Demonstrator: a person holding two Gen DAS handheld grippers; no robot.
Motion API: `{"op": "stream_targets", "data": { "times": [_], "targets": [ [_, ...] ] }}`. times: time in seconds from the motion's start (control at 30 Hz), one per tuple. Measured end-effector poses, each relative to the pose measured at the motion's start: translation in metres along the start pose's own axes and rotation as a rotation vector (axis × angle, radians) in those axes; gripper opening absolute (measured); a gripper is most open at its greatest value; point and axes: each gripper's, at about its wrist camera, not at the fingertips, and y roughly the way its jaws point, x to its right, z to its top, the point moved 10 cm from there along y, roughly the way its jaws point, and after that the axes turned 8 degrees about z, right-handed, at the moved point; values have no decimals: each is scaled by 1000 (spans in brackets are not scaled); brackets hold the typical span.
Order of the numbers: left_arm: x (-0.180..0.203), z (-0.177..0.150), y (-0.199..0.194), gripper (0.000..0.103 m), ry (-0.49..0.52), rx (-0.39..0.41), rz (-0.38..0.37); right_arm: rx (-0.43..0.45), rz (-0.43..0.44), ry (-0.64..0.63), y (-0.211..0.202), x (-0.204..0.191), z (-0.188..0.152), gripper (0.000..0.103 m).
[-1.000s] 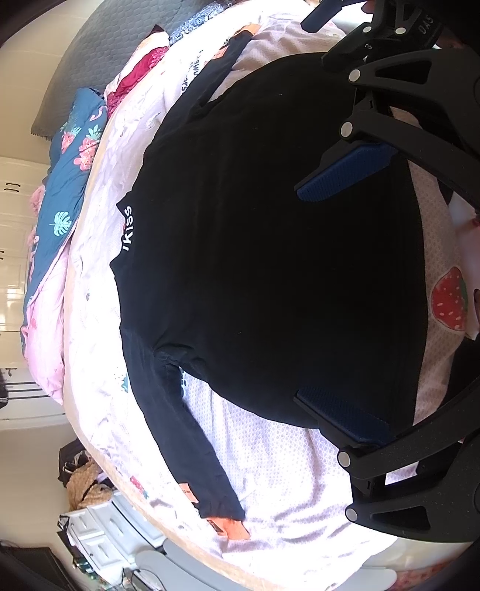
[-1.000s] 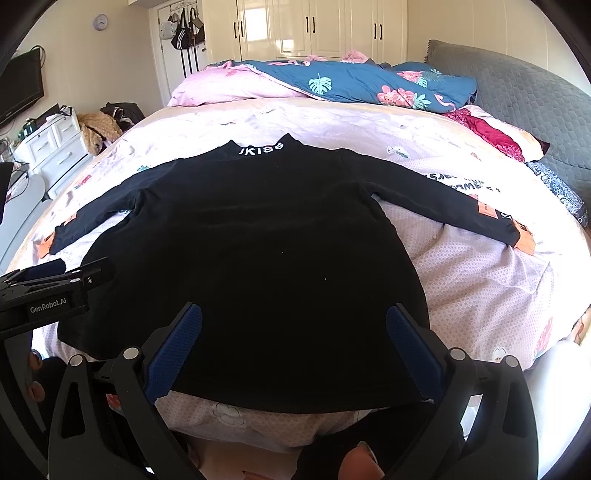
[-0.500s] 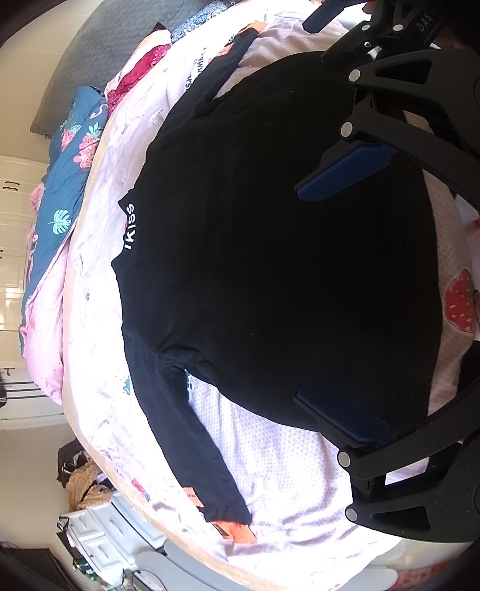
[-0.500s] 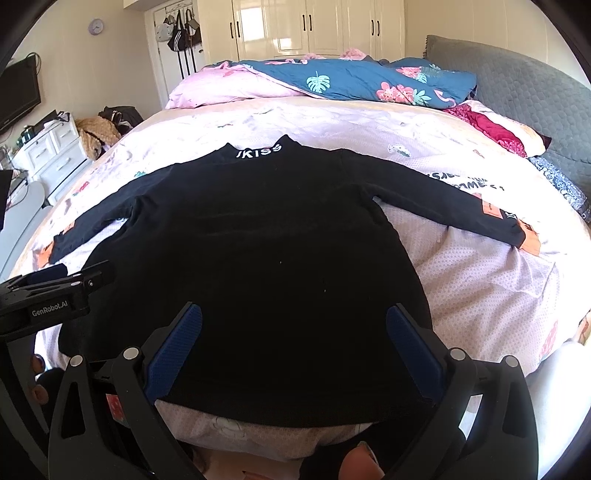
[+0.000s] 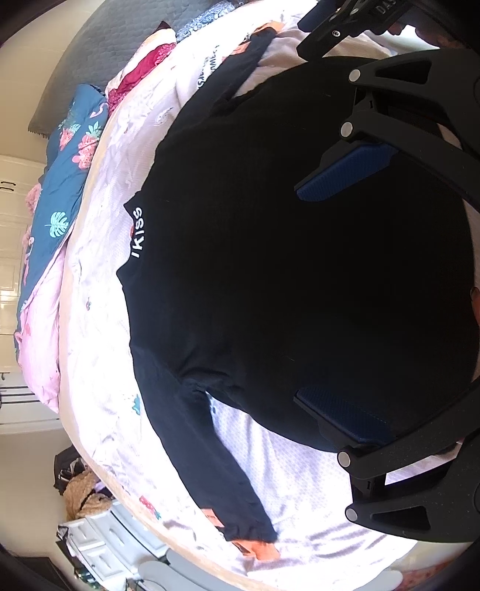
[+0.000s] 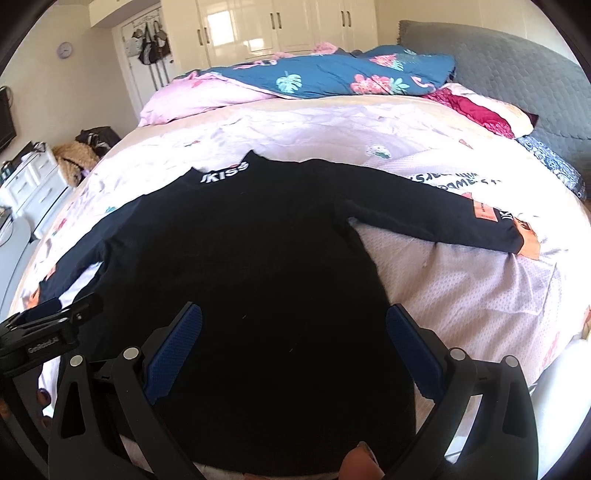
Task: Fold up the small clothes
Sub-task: 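Grasp the orange cuff of the nearest sleeve with the right gripper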
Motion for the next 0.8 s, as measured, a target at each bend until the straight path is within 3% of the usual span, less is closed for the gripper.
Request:
{"op": "stream_targets", "data": {
  "times": [0.47,0.8],
  "targets": [
    [45,36,24,95,43,-15,-37,8,-57,114,24,60,31,99],
    [84,51,50,95,86,-59,-76,21,-143,268,39,140,45,99]
  ]
}}
